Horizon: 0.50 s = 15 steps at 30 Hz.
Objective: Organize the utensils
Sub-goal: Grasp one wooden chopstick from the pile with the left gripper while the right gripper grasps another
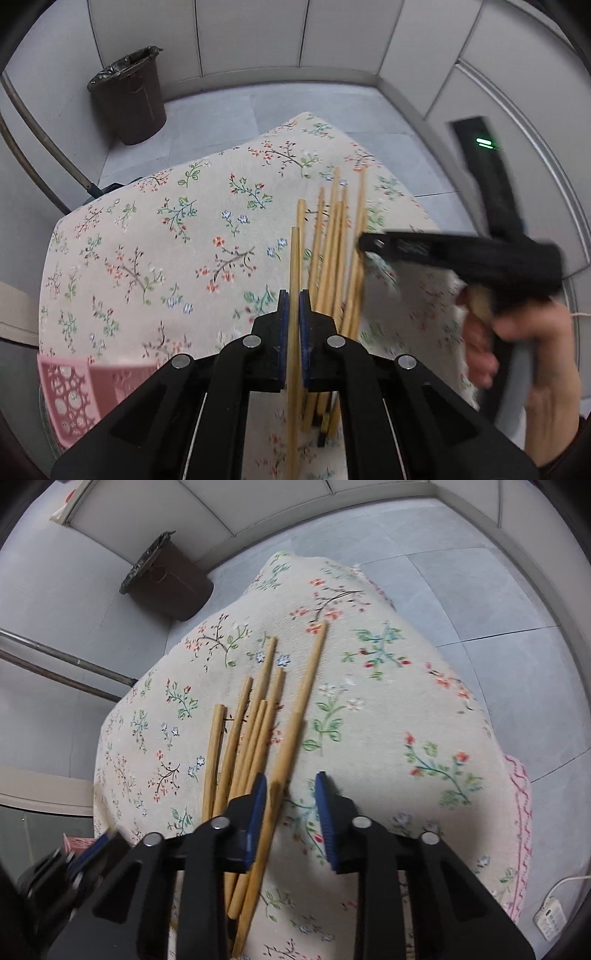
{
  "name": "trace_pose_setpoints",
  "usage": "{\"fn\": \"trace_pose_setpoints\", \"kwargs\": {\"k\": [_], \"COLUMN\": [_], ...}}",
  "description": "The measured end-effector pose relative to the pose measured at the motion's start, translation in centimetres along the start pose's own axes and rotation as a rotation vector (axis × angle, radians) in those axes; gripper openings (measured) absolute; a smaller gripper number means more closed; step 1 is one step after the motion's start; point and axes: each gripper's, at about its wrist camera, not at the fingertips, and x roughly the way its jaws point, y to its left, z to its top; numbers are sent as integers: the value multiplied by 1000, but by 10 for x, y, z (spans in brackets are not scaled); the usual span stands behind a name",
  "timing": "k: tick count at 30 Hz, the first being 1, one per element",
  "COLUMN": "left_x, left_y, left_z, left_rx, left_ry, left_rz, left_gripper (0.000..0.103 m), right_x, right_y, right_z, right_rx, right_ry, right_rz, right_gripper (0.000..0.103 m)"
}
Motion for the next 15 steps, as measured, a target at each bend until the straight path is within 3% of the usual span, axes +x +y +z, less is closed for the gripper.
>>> {"fn": "trace_pose_setpoints", "kwargs": {"k": [4,9,15], "left_x": [-13,-28,-72], "left_y": [3,14,22], "left_z": [-14,-25,-50], "left_rx": [-8,-27,-39], "left_ry": [-8,-35,-104], "left_rz": [-21,-24,-14], "left_gripper": [5,5,5], "right_x": [11,8,-27], "right_y": [5,8,17], "right_z": [3,-7,-32], "right_rx": [1,-9,-52], "right_ry": [19,24,-23], "right_rz": [-2,5,-9], "right_gripper": [10,6,6]}}
